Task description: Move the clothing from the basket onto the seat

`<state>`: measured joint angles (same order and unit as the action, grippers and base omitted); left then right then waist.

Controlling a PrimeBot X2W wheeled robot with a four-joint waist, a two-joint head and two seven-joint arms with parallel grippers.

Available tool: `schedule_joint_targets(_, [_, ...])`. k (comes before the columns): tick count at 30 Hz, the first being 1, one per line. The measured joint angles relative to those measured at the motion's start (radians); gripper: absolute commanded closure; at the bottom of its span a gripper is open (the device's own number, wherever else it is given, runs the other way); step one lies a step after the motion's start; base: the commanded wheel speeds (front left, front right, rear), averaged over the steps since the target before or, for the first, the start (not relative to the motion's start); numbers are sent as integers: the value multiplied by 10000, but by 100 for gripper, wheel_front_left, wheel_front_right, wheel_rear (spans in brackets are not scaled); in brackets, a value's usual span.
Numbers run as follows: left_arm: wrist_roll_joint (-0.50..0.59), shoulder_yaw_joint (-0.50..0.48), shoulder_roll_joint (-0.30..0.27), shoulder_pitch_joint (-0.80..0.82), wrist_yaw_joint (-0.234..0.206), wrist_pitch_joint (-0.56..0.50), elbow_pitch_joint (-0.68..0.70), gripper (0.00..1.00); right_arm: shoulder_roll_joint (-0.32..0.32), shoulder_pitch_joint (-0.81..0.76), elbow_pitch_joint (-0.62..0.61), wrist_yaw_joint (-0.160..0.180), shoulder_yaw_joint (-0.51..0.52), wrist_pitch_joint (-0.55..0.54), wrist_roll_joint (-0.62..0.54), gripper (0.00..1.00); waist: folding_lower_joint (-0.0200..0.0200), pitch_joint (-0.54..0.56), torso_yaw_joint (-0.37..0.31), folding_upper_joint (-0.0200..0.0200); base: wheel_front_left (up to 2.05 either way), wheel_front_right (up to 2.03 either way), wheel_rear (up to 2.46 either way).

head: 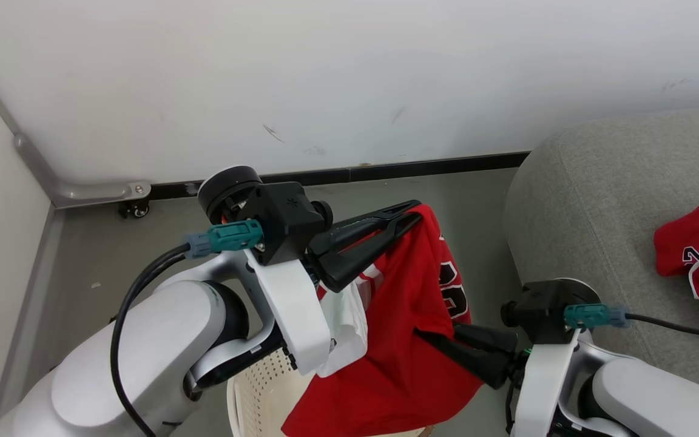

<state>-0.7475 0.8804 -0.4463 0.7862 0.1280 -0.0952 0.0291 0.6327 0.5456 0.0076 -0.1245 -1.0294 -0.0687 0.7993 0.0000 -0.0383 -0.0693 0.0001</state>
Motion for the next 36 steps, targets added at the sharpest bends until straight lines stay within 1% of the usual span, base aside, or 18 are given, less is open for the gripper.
schedule_joint_targets(7, [-119,-6,2,-24,0,190,-439,100,21,146,209,0,-198,462,25,100,0,-54,-86,0,0,0,0])
schedule_joint_targets(11, [-272,-6,0,-141,0,353,-773,100,167,146,316,0,-125,836,134,100,0,-90,-194,0,0,0,0])
schedule_joint_targets(20, [-512,-44,61,-675,0,826,-1448,100,546,142,587,0,573,1666,579,100,0,-181,-514,0,0,0,0])
schedule_joint_targets(27, [-558,-2,270,-910,0,1321,-1680,100,581,143,756,0,1152,2228,1034,100,0,-269,-791,0,0,0,0])
schedule_joint_targets(35, [-614,146,497,-1206,0,1676,-1839,100,673,312,838,0,1319,2460,1267,100,0,-341,-870,0,0,0,0])
schedule_joint_targets(36, [-614,176,510,-1215,0,1680,-1860,98,692,321,853,0,1342,2462,1275,100,0,-345,-861,0,0,0,0])
